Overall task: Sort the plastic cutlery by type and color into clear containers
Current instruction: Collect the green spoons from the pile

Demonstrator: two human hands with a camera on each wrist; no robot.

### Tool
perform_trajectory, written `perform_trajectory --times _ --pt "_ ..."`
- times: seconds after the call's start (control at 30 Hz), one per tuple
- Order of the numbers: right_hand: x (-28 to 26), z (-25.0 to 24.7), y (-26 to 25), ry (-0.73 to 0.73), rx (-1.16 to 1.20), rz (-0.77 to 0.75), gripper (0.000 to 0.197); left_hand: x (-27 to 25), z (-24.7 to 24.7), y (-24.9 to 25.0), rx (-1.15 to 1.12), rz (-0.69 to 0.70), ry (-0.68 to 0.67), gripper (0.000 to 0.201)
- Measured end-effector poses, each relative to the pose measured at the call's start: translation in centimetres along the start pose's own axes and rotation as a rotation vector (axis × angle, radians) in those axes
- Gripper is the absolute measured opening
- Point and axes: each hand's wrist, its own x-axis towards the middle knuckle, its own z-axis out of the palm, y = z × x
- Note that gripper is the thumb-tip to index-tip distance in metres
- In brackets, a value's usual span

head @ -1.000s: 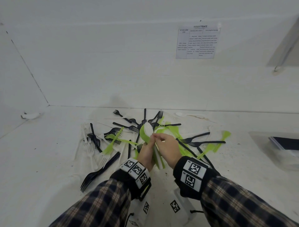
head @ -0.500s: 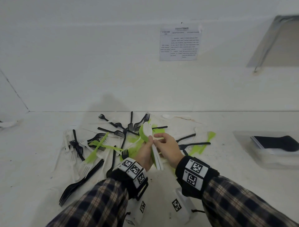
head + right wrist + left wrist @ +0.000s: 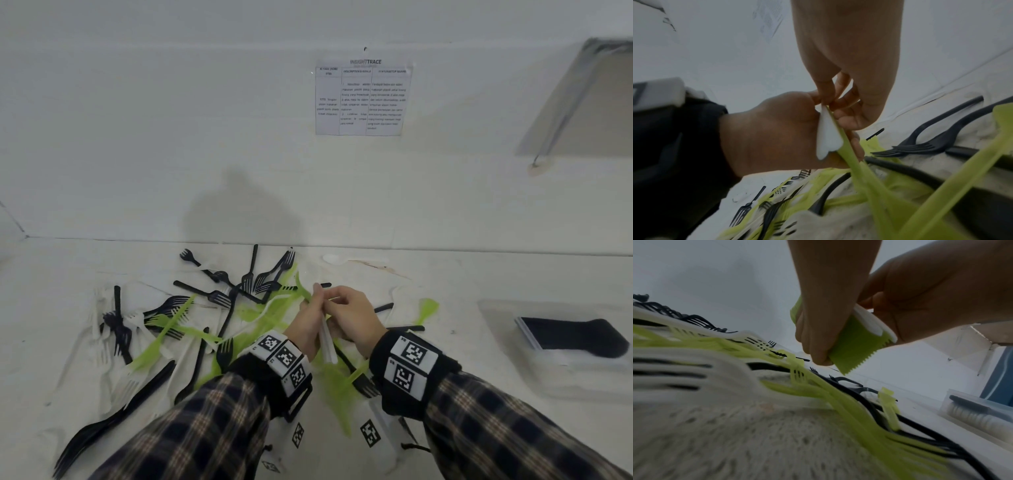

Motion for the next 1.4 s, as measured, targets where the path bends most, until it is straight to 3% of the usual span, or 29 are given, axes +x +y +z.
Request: perform_trajectory --times 0.1,0.2,0.37,0.53,0.67,0.83,0.97,1.1,1.23,1.4 --pt "1.1 -0.6 -0.3 -0.107 0.031 0.035 0.015 0.9 0.2 0.3 0.053 0.004 0.064 0.060" --pt "2.7 -1.2 -0.9 -0.156 -0.082 0.044 0.015 1.8 0.0 1.1 0.191 0.027 0.129 0.060" --pt "7.8 -3.2 -1.2 -0.033 -0.571 -0.075 0.027 3.9 -0.8 1.6 0.363 0.019 0.258 0.050" --pt "13.1 -5.7 -0.8 -0.038 -1.131 0.081 0.051 5.8 -1.3 1.9 0.303 -0.067 0.312 0.067" --pt "15.3 -6.8 -0.3 -0.019 -1.314 0.094 0.059 7.1 -1.4 1.9 0.261 -0.077 0.298 0.071" --pt "16.4 -6.7 0.7 -0.056 -1.444 0.063 0.055 8.1 -1.3 1.8 0.280 -0.091 0.302 0.051" --pt "16.2 -5.8 1.0 -0.006 -1.508 -0.028 0.041 8.1 -1.1 1.9 0.276 -0.084 0.287 0.046" --pt "15.7 -5.1 0.7 -0.077 -1.467 -0.098 0.031 8.0 -1.1 1.8 0.302 -0.040 0.296 0.051" --pt "14.7 -4.2 0.4 -0.110 -1.297 -0.075 0.031 7.5 -1.0 2.1 0.306 -0.043 0.287 0.067" --pt "12.1 -2.4 -1.2 0.058 -0.861 -0.124 0.027 6.1 -0.8 2.5 0.326 -0.019 0.295 0.072"
